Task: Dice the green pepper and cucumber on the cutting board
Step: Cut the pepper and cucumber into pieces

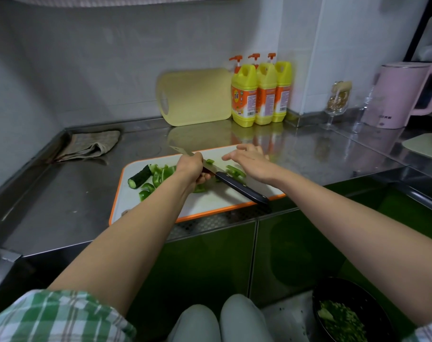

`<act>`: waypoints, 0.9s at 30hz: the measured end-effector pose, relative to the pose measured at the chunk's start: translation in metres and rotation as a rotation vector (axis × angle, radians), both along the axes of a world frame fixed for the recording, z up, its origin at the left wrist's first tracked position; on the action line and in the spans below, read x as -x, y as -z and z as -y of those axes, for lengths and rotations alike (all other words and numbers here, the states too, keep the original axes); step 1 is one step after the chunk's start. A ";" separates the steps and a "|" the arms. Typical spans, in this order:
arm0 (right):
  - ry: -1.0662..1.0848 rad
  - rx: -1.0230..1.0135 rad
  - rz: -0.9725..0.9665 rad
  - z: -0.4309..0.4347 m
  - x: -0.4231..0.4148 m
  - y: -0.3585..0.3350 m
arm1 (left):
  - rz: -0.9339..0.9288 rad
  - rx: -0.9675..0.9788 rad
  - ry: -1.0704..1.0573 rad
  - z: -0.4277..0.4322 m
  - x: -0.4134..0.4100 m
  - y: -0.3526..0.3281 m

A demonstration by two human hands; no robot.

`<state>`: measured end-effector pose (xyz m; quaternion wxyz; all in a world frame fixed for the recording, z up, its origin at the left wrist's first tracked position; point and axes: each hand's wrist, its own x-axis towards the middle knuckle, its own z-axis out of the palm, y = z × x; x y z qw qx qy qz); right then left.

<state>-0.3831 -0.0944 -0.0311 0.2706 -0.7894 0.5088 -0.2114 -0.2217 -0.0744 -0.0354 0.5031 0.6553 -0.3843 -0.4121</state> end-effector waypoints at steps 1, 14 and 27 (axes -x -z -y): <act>-0.016 -0.003 0.011 0.000 0.001 0.000 | 0.002 0.001 -0.002 -0.001 0.001 0.000; -0.170 0.078 0.202 0.007 -0.007 0.005 | -0.013 -0.006 -0.047 -0.010 -0.010 -0.001; -0.175 0.110 0.061 0.016 -0.014 0.010 | -0.005 0.015 -0.016 -0.014 -0.015 -0.003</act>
